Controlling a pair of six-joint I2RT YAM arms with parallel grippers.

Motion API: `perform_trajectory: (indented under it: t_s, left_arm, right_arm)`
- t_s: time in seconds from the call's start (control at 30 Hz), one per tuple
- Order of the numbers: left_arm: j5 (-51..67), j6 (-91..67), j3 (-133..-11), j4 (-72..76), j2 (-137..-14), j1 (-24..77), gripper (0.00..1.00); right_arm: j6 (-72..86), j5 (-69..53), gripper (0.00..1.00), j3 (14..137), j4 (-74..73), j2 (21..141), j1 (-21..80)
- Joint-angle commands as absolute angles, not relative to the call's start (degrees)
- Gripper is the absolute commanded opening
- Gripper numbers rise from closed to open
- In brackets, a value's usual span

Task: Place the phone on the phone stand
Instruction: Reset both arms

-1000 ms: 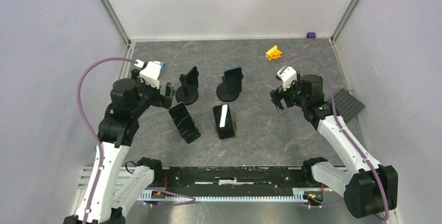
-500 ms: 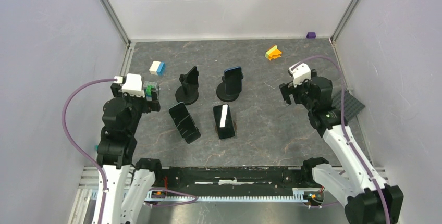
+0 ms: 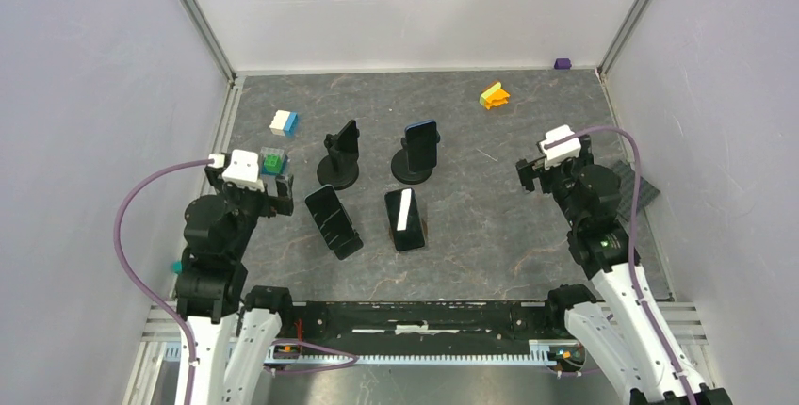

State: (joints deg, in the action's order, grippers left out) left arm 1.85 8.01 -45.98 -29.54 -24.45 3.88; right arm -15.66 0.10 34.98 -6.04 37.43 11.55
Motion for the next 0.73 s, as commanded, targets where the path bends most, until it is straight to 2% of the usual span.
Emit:
perform_trajectory:
  t_s: [0.0, 0.7]
  left_arm:
    - [4.80, 9.18, -43.26, -28.66, -22.50, 2.67, 1.00]
    - [4.44, 10.63, -41.50, -28.83, -22.41, 2.64, 1.00]
  right_arm:
    - [-16.13, 0.20, 0.98, 34.15, -1.72, 36.89, 11.40]
    - [-17.33, 1.89, 0.98, 33.53, -1.06, 38.28, 11.40]
